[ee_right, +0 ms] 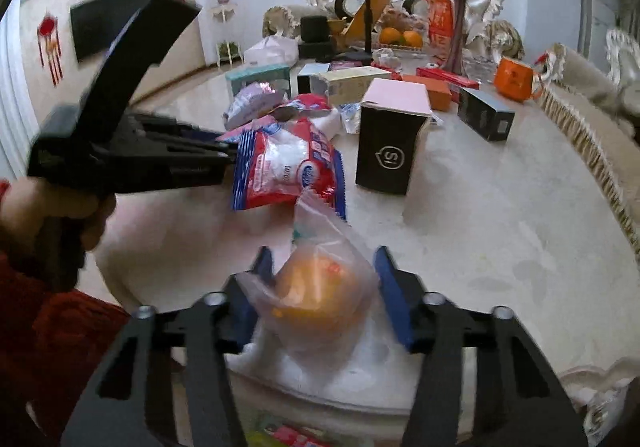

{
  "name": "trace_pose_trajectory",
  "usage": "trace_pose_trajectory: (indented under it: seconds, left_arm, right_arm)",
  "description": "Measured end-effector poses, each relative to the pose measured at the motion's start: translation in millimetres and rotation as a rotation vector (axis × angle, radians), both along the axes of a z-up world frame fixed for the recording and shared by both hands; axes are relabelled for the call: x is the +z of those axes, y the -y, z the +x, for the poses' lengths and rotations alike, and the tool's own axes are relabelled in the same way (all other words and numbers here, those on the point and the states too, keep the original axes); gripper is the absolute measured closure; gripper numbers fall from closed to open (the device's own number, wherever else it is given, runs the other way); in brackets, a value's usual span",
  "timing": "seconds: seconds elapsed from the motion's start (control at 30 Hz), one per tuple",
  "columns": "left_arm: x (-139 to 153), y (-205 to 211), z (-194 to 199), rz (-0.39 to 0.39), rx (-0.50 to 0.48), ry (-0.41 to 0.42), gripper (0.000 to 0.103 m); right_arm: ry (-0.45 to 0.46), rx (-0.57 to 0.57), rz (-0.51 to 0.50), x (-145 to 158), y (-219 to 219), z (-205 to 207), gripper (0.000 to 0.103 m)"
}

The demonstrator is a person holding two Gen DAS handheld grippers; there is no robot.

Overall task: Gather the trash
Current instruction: 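Grasp the orange-filled plastic bag with the right tool while the left tool grasps the red tube package, then move both items over the wastebasket and open both tools to drop them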

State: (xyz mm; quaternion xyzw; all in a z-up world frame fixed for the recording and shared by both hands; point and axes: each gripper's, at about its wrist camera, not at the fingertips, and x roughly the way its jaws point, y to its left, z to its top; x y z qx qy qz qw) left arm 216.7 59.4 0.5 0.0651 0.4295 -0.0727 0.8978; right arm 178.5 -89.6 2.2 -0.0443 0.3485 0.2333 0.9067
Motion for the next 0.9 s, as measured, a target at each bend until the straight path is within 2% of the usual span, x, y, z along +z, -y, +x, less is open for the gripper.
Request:
trace_pose_trajectory:
  seconds: [0.07, 0.17, 0.33, 0.47, 0.57, 0.67, 0.77, 0.9]
  left_arm:
    - [-0.7, -4.6, -3.3, -0.039, 0.014, 0.006, 0.076]
    - [2.3, -12.7, -10.1, -0.097, 0.035, 0.012, 0.076]
    - [22.2, -25.5, -37.4, -0.158, 0.063, 0.070, 0.076]
    - [48.6, -31.8, -83.7, -0.231, 0.039, 0.140, 0.076]
    - [59.3, -28.1, -129.0, -0.261, 0.000, 0.165, 0.076]
    - [52.8, -18.7, -179.1, -0.288, -0.041, 0.130, 0.076]
    - [31.1, -5.4, -221.4, -0.320, -0.077, 0.043, 0.076]
    - [-24.3, 17.7, -246.9, -0.326, -0.075, -0.122, 0.076]
  right_arm:
    - [-0.019, -0.003, 0.051, 3.0, 9.7, 1.5, 0.060]
    - [-0.023, -0.017, 0.070, 5.5, 16.9, 4.8, 0.061]
    - [-0.022, -0.009, 0.146, 20.8, 27.1, 2.1, 0.061]
    - [0.003, 0.027, 0.192, 43.1, 38.1, -16.8, 0.061]
    - [-0.026, 0.075, 0.228, 47.8, 49.7, -45.2, 0.061]
    - [-0.103, 0.122, 0.234, 37.9, 59.1, -81.8, 0.061]
    - [-0.208, 0.126, 0.228, 15.6, 67.3, -116.9, 0.061]
    - [-0.365, 0.071, 0.174, -37.1, 73.4, -133.4, 0.061]
